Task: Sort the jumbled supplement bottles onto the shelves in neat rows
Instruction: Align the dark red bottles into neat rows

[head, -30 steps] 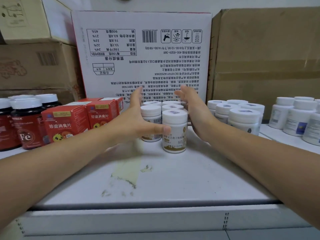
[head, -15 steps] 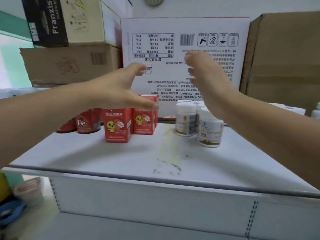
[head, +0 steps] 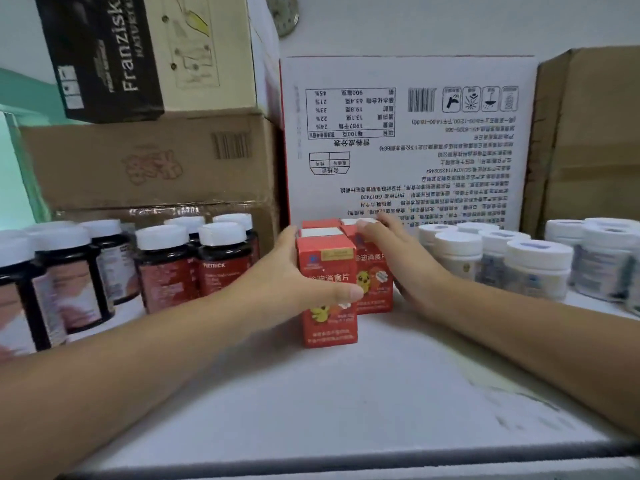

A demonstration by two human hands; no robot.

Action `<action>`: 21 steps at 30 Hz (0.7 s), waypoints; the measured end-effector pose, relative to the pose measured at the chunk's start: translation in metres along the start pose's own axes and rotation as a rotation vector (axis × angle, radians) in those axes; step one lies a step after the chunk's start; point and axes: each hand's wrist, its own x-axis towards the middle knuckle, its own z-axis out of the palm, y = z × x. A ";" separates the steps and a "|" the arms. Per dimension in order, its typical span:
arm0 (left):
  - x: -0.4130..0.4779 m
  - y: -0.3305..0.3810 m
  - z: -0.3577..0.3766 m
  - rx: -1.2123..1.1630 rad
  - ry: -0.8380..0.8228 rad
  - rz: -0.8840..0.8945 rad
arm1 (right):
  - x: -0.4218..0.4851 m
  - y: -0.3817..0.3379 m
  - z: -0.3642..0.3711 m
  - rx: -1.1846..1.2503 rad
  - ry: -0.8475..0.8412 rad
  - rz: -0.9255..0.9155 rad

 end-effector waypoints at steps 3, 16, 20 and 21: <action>0.002 -0.013 0.001 -0.056 -0.091 0.033 | 0.002 0.005 0.000 0.054 -0.032 0.006; 0.006 -0.021 -0.001 -0.034 -0.227 0.038 | 0.007 0.012 -0.004 0.217 -0.087 0.015; 0.005 -0.019 -0.003 -0.022 -0.232 0.033 | 0.005 0.011 -0.004 0.220 -0.096 0.012; 0.005 -0.019 -0.003 -0.023 -0.237 0.033 | 0.005 0.011 -0.005 0.217 -0.100 0.010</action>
